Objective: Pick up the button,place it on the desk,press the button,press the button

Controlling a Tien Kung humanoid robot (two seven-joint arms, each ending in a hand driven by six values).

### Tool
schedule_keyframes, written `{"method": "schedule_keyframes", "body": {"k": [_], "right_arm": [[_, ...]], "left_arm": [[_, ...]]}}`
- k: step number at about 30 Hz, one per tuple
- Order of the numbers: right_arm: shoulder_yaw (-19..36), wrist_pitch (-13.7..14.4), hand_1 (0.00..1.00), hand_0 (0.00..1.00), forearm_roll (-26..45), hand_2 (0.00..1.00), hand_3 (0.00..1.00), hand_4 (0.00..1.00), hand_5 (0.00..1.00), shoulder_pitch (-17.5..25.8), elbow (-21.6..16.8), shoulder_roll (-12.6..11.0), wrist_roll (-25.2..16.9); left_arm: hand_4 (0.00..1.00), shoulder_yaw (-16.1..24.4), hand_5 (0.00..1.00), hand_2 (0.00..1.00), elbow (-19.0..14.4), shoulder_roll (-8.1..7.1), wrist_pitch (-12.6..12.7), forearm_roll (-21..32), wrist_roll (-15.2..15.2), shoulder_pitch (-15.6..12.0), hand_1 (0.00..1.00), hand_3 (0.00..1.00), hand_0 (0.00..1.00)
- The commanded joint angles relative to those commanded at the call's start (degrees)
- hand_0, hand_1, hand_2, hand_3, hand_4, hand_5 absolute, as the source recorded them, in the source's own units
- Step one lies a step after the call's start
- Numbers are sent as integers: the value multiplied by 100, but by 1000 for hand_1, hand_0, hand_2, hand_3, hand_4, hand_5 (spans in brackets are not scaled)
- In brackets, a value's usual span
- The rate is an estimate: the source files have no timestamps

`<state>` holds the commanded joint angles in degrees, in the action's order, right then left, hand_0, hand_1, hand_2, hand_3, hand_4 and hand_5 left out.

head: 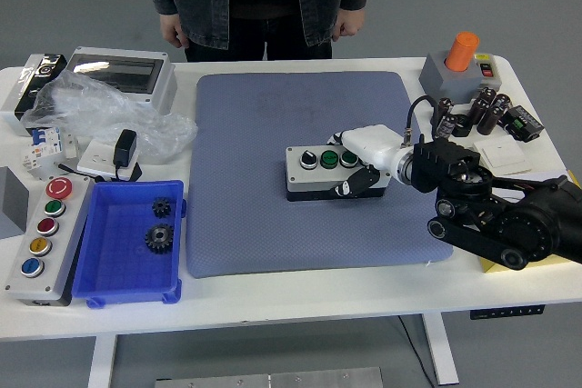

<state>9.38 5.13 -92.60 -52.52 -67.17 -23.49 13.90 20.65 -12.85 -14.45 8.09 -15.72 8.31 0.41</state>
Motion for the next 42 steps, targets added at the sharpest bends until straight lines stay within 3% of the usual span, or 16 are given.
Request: {"method": "schedule_keyframes", "body": {"k": [7, 8, 19, 29, 37, 38, 42], "right_arm": [[14, -71, 780, 817, -20, 820, 926, 998, 461, -2, -3, -5, -39], [12, -73, 798, 827, -18, 861, 950, 998, 600, 0, -2, -5, -41], [189, -41, 805, 830, -154, 877, 970, 998, 613, 31, -135, -85, -26], [1149, -97, 801, 834, -560, 876, 971, 998, 637, 239, -1016, -453, 115], [2251, 169, 801, 832, -1378, 875, 978, 998, 646, 1153, -2026, -894, 729], [2391, 180, 774, 808, -1506, 793, 942, 998, 660, 1281, -2168, -971, 830], [2870, 74, 774, 808, -1969, 793, 942, 998, 660, 1717, -2704, -1269, 1191]], "left_arm": [[641, -4, 355, 612, -1, 0, 2, 3, -2, -2, 688, 649, 662], [637, -6, 352, 611, -1, 0, 2, 5, -3, -2, 688, 647, 662], [632, -44, 350, 610, 0, 7, 0, 30, -4, -10, 688, 644, 662], [616, -88, 347, 609, 2, 14, 4, 63, -10, -7, 688, 638, 662], [609, -73, 345, 608, 7, 19, 5, 72, -14, -49, 688, 636, 662], [606, -72, 345, 608, 9, 20, 5, 75, -14, -57, 688, 637, 662], [606, -63, 345, 608, 12, 21, 5, 74, -16, -61, 688, 637, 662]]}}
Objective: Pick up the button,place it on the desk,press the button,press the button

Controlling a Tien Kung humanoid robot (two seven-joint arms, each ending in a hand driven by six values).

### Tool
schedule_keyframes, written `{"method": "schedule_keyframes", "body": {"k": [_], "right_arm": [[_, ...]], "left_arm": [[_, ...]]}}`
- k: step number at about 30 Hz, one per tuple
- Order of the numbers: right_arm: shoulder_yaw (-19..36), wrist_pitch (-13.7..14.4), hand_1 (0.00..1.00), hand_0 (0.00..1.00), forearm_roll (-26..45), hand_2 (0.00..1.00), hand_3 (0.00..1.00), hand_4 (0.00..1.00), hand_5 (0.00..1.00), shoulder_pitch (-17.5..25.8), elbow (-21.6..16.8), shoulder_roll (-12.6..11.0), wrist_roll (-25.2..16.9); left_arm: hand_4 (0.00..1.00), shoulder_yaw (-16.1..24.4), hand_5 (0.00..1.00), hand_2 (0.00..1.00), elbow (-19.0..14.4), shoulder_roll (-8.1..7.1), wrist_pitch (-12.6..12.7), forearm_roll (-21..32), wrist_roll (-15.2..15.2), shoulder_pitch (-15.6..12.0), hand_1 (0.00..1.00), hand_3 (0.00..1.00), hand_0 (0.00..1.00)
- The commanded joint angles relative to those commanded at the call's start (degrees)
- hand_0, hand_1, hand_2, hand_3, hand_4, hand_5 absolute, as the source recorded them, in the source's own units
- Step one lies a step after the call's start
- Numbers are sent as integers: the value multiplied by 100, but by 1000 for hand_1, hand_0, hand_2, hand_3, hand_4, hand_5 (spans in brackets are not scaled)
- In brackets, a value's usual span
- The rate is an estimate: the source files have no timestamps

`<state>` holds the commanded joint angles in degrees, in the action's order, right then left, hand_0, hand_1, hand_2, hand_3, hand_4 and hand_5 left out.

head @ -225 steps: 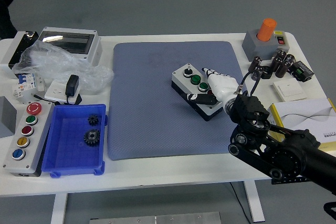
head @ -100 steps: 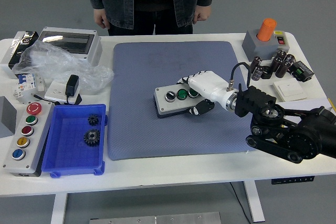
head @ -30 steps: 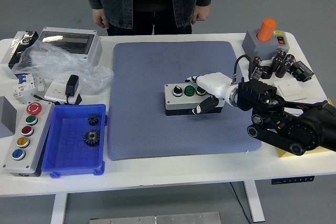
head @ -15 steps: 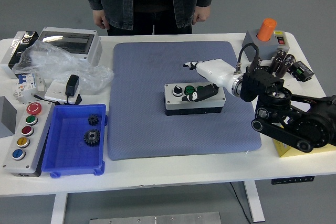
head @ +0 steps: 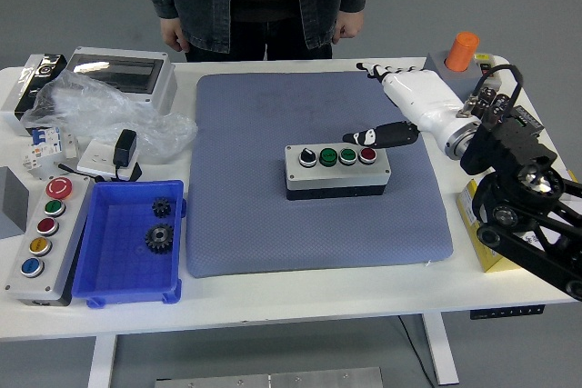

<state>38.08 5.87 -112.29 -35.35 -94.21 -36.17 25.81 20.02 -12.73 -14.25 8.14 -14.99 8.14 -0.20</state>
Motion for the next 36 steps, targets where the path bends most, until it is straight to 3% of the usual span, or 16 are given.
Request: {"method": "schedule_keyframes", "body": {"k": [1, 2, 7, 8, 13, 14, 24, 36], "right_arm": [[130, -85, 774, 808, -122, 793, 942, 998, 660, 106, -156, -95, 99], [217, -192, 613, 656, -182, 512, 886, 883, 400, 184, -302, -187, 188], [284, -724, 613, 656, -30, 512, 886, 883, 400, 358, -772, -498, 491], [256, -803, 405, 429, 41, 261, 789, 421, 86, 369, -772, -524, 518], [38, -979, 405, 429, 229, 261, 789, 421, 86, 343, -772, -493, 591], [-8, -999, 341, 404, 253, 223, 782, 395, 2, 332, -772, -476, 601], [-423, -1075, 325, 384, 430, 217, 793, 378, 2, 166, -746, -323, 639], [-933, -982, 314, 377, 653, 214, 821, 371, 2, -138, -26, -13, 502]], "left_arm": [[606, 7, 345, 608, -1, -1, 1, -7, -2, 3, 688, 637, 662], [604, 15, 345, 608, -3, -2, 2, -13, -3, 7, 688, 637, 662], [604, 24, 345, 608, -5, -12, 5, -19, -6, 14, 688, 637, 662], [603, 22, 345, 608, -4, -13, 5, -16, -6, 13, 688, 637, 661], [603, 5, 345, 608, -4, -16, 6, 1, -6, 15, 688, 637, 661], [603, 5, 344, 608, -4, -16, 6, 1, -6, 17, 688, 637, 661], [602, -12, 346, 608, -1, -13, 7, 23, -5, 16, 687, 637, 661], [606, -15, 351, 609, -4, -10, 14, 16, -14, 27, 688, 638, 662]]}}
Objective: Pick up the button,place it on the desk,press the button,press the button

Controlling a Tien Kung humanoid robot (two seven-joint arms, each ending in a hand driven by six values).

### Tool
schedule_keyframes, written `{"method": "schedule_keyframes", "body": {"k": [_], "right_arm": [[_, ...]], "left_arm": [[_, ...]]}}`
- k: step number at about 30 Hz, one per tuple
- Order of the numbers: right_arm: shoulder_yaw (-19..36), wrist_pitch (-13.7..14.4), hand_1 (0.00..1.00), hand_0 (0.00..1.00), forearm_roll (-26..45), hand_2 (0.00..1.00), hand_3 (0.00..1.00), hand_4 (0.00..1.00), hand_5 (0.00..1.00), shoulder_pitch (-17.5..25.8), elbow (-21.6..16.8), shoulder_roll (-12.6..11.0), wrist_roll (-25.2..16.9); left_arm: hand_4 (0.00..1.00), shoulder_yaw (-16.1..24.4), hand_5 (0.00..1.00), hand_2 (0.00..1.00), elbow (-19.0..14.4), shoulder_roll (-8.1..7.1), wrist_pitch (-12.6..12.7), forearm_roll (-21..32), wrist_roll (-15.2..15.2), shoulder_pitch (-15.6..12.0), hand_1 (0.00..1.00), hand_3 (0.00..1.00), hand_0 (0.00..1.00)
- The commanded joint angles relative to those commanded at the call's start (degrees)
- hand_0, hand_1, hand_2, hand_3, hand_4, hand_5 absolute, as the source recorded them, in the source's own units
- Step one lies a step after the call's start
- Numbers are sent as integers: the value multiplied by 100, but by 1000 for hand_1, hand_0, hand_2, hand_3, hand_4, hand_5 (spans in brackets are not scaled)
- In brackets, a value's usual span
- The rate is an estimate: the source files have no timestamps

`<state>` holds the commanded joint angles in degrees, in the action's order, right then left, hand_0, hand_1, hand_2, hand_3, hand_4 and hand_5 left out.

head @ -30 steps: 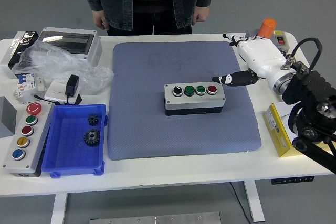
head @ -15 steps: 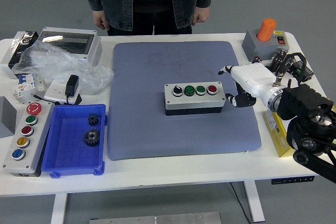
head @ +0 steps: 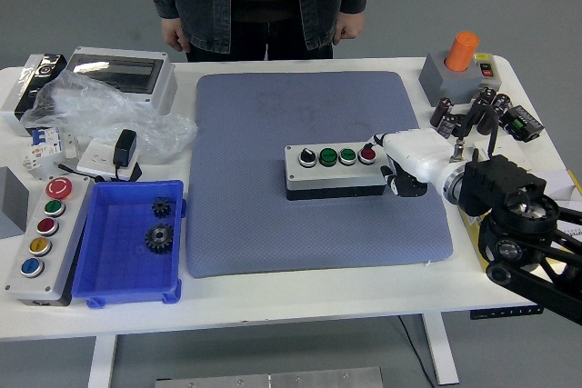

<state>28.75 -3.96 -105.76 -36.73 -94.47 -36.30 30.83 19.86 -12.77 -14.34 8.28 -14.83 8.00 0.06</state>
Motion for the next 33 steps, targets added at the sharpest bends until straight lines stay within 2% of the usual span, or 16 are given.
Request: {"method": "schedule_keyframes", "body": {"k": [8, 19, 29, 33], "right_arm": [[-147, 39, 309, 370, 103, 211, 824, 368, 2, -68, 338, 81, -70], [-220, 75, 302, 366, 108, 209, 815, 366, 2, -107, 286, 77, -102], [617, 213, 301, 360, 303, 208, 793, 365, 2, -23, -61, -171, -276], [944, 561, 298, 356, 495, 208, 786, 373, 2, 69, -91, -200, -600]], "left_arm": [[607, 16, 352, 610, 1, -4, 3, -3, -2, -5, 688, 639, 662], [607, 63, 352, 610, -4, -9, 21, -27, -15, 3, 688, 639, 662], [608, 33, 356, 610, 1, -5, 15, -7, -9, -7, 688, 639, 662], [609, 19, 358, 610, 2, -4, 14, 2, -8, -16, 688, 639, 662]]}}
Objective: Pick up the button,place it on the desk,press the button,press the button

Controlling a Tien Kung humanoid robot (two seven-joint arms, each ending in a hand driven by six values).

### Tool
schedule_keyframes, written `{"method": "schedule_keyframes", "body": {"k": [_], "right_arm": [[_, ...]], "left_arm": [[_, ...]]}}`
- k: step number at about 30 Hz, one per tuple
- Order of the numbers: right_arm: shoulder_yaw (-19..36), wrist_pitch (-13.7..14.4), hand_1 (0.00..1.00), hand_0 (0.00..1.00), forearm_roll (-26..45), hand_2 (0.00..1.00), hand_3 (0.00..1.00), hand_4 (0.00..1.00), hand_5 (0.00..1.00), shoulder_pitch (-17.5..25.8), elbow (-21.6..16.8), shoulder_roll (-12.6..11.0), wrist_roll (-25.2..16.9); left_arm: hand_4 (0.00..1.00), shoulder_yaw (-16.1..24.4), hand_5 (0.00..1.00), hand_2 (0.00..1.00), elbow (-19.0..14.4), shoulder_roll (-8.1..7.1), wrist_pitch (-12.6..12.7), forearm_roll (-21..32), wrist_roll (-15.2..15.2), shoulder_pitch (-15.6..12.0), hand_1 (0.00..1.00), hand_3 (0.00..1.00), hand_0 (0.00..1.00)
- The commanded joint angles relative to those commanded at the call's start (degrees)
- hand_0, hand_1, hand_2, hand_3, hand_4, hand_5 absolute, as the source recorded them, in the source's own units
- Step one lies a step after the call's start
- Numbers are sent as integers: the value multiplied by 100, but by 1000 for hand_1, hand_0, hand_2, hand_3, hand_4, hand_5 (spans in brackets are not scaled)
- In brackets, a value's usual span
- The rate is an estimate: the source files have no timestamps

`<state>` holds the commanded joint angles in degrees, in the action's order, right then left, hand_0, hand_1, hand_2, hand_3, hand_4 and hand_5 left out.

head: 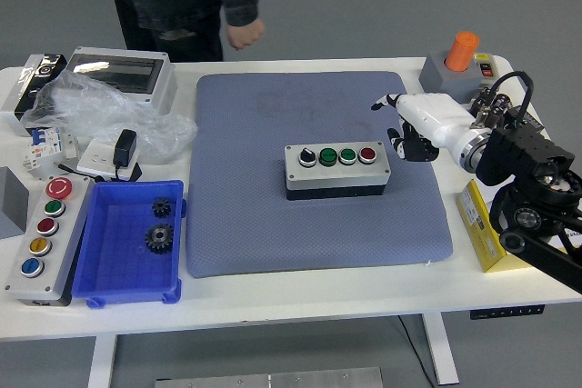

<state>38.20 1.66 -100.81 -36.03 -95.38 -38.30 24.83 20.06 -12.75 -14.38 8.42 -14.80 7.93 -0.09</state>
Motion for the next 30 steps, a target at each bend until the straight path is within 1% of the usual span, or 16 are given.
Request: {"method": "schedule_keyframes", "body": {"k": [4, 5, 8, 10, 11, 16, 17, 19, 22, 23, 24, 28, 29, 30], "right_arm": [[215, 448, 298, 356, 318, 208, 786, 373, 2, 115, 59, 92, -470], [272, 571, 342, 306, 392, 438, 815, 731, 229, 155, 89, 142, -602], [457, 916, 342, 306, 673, 438, 815, 731, 229, 297, 232, 352, -996], [556, 1090, 342, 306, 875, 438, 815, 731, 229, 386, 349, 498, -1244], [607, 1180, 691, 655, 996, 755, 880, 969, 430, 435, 422, 580, -1382], [788, 1551, 691, 655, 1592, 755, 880, 969, 430, 642, 718, 863, -2024], [811, 1601, 826, 824, 1709, 908, 946, 998, 572, 676, 762, 900, -2144], [859, 1678, 826, 824, 1999, 908, 946, 998, 572, 755, 849, 974, -2428], [900, 1708, 826, 824, 2361, 908, 946, 998, 572, 852, 944, 1061, -2757], [911, 1710, 861, 869, 2516, 934, 963, 998, 625, 894, 983, 1099, -2885], [923, 1701, 861, 869, 2683, 934, 963, 998, 625, 943, 1028, 1146, -3028], [973, 1588, 861, 869, 3350, 934, 963, 998, 625, 1100, 1186, 1288, -3513], [987, 1543, 854, 873, 3519, 911, 949, 998, 676, 1137, 1227, 1317, -3639], [1004, 1498, 854, 873, 3699, 911, 949, 998, 676, 1169, 1265, 1341, -3765]], "left_arm": [[609, -11, 358, 610, 1, 4, -2, 6, 1, -7, 688, 639, 662], [610, -12, 360, 610, 1, 6, -2, 6, 1, -9, 688, 639, 661], [610, -14, 360, 610, 1, 12, -4, 7, 3, -21, 688, 639, 661], [610, -13, 360, 610, 2, 18, -6, 7, 3, -29, 688, 639, 661], [611, -12, 361, 610, 2, 21, -7, 6, 3, -32, 688, 640, 661], [611, -4, 361, 610, 3, 32, -12, 0, 4, -39, 688, 640, 661], [611, -6, 359, 610, 4, 33, -13, 0, 5, -40, 688, 640, 661], [611, -5, 359, 610, 5, 34, -17, 0, 5, -42, 688, 640, 661], [611, -2, 359, 610, 6, 35, -20, -2, 5, -46, 688, 640, 661], [612, -2, 360, 610, 7, 36, -22, -2, 6, -48, 688, 640, 661], [612, -3, 360, 610, 7, 37, -24, -1, 6, -50, 688, 640, 661], [612, -9, 360, 610, 9, 42, -30, 1, 9, -57, 688, 640, 661], [615, -9, 360, 611, 9, 42, -31, 0, 9, -57, 688, 641, 661], [615, -9, 360, 611, 9, 41, -31, -1, 9, -57, 688, 641, 661]]}}
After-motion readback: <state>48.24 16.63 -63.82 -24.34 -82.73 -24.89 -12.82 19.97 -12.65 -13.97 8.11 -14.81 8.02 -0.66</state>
